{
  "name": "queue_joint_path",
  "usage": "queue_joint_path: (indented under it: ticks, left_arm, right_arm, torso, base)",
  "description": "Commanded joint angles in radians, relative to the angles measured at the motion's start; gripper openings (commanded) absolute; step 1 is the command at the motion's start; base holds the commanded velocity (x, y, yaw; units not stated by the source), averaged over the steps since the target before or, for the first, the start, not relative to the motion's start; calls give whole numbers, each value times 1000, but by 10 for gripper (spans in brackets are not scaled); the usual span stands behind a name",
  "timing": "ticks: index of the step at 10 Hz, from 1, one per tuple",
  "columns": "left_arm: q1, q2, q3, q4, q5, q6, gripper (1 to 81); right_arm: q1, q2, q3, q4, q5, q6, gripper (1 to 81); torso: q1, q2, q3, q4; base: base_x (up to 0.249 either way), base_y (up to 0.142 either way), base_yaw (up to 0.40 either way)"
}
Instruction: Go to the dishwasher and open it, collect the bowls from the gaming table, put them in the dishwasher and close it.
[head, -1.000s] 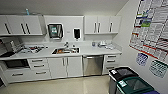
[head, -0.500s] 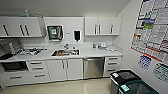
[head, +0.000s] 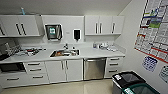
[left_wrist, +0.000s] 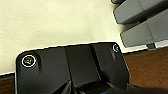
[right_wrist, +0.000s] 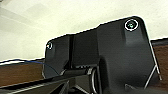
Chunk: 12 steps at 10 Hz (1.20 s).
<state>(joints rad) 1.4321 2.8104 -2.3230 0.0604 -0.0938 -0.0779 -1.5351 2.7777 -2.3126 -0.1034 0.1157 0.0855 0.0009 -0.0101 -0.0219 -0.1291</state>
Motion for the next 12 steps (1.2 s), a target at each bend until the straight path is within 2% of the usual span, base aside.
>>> queue_joint_path:
  ticks: [1, 12]
  left_arm:
    - [-43, -8, 17, 2, 54, 6, 811]
    - [-43, -9, 17, 1, 52, 6, 811]
  right_arm:
    - [29, -19, 12, 7, -54, -3, 811]
    - [31, -19, 9, 4, -54, -3, 811]
  torso:
    - [0, 0, 0, 0]
    - [0, 0, 0, 0]
  base:
    - [138, 0, 0]
    - [138, 0, 0]
